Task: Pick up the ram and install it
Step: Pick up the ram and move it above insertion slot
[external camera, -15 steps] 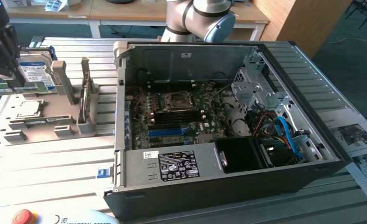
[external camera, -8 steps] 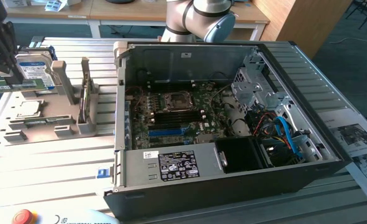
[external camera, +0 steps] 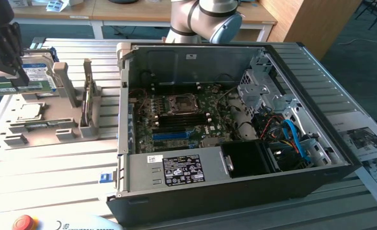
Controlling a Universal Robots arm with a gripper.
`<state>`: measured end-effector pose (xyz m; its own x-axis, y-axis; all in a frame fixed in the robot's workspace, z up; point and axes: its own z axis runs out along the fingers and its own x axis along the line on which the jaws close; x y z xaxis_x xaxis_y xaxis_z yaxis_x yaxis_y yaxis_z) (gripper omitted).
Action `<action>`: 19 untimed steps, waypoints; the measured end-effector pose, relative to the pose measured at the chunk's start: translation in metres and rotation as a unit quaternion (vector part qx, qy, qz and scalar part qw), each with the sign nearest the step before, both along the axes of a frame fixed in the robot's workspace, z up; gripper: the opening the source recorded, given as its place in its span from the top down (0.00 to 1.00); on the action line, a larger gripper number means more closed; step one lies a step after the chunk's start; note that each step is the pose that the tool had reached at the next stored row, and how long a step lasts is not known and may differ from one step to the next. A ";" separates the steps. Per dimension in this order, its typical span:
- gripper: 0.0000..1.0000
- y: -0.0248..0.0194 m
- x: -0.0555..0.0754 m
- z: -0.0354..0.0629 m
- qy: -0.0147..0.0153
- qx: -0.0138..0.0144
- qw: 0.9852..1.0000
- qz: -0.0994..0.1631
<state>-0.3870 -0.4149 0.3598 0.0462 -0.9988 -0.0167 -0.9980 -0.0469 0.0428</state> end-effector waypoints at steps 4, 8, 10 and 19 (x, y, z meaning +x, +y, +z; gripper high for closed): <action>0.88 0.0000 0.009 0.0001 0.002 0.000 1.000 0.000; 0.88 0.0000 0.011 0.0001 0.003 0.000 1.000 0.000; 0.88 0.0000 0.011 0.0001 0.003 0.000 1.000 0.000; 0.88 -0.0001 0.011 0.0217 0.003 0.000 1.000 0.000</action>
<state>-0.3761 -0.4149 0.3815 0.0461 -0.9988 -0.0169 -0.9978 -0.0469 0.0479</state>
